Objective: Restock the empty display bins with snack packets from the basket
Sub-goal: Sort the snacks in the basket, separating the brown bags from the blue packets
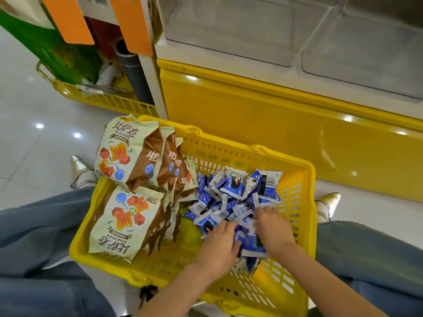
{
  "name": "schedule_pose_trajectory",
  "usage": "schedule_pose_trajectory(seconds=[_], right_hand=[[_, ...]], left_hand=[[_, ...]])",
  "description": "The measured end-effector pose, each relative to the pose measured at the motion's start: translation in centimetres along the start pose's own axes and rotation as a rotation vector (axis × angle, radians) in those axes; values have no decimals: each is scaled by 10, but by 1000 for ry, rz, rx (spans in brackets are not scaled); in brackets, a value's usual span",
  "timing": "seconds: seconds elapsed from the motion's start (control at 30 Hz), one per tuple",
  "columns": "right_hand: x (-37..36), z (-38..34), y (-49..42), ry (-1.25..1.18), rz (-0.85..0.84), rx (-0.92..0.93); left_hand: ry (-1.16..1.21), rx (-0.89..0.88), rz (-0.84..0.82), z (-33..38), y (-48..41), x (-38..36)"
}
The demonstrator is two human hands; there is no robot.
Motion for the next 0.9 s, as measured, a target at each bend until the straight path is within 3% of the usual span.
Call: schedule_pose_trajectory(seconds=[0.1, 0.2, 0.3, 0.4, 0.5, 0.6, 0.7, 0.9], right_hand=[[11, -21, -6, -84, 87, 128], [18, -70, -9, -245, 70, 351], [19, -109, -21, -349, 20, 426], [20, -131, -46, -403, -11, 394], [19, -137, -78, -376, -67, 325], [17, -140, -106, -250, -82, 316], [13, -144, -127, -97, -97, 342], [7, -152, -147, -25, -165, 428]], left_hand=[[25, -256, 318, 30, 40, 75], [113, -359, 569, 31, 81, 142], [178, -360, 876, -1, 115, 200], [214, -225, 1064, -51, 131, 237], [346, -10, 1080, -100, 126, 252], [407, 148, 923, -130, 104, 243], [413, 208, 854, -141, 94, 237], [322, 295, 922, -147, 93, 238]])
Point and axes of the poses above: each hand's wrist, its own y-axis away from the middle knuckle, its own x-axis out of the back of the hand, z = x × y, the point moved 9 cm from there along -y, towards the middle knuckle, and after that the axes turned 9 degrees about y, right-handed, at the moved point
